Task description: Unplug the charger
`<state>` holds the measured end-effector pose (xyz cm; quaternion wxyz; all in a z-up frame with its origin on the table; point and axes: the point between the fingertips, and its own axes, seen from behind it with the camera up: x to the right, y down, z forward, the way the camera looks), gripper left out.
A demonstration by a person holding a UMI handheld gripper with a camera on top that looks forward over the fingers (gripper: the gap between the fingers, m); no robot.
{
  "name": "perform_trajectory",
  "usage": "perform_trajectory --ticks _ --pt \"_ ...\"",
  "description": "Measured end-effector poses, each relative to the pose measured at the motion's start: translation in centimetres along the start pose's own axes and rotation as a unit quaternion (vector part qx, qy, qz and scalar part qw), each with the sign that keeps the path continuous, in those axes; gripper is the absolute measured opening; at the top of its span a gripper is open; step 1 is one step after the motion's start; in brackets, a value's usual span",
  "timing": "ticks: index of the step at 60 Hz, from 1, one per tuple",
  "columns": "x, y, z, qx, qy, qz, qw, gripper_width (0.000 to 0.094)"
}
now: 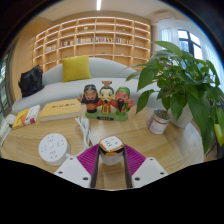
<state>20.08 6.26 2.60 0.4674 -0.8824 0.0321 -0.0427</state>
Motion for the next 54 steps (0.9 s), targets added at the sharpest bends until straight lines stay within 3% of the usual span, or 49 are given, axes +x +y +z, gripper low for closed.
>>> perform_trajectory --ticks 5,12,15,31,54 --pt "0.4 0.0 0.0 -0.003 0.001 0.006 1.000 0.0452" --pt "0.8 -0.9 -1.8 0.011 0.013 -0.002 1.000 0.0778" --pt "1.0 -1.3 -2.9 0.016 0.014 -0.006 1.000 0.0855" --pt "-1.1 -2.2 -14.9 0.040 0.008 -0.019 0.999 0.0856" --pt "-5.4 1.1 -30.6 0.059 -0.003 -0.030 0.998 0.0852"
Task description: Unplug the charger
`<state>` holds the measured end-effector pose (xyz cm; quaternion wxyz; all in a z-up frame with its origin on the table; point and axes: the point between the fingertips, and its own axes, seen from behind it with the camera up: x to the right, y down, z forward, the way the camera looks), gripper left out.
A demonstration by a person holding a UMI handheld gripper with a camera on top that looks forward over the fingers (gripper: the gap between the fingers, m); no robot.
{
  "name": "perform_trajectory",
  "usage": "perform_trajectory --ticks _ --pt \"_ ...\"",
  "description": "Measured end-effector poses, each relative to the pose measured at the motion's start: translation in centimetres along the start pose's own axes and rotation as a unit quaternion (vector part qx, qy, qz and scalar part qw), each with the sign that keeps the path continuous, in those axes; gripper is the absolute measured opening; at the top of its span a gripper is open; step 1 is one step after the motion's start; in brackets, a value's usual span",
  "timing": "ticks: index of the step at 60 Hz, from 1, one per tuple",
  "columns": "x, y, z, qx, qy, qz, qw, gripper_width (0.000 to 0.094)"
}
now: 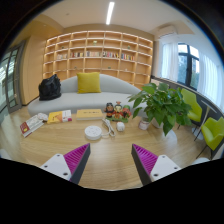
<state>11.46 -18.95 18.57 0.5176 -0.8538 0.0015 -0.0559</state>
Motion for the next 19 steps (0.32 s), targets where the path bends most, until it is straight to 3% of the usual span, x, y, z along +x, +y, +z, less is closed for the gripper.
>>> perform_trajectory --ticks 19 --pt "-0.7 0.0 -2.6 0.016 0.002 -0.007 1.000 0.0853"
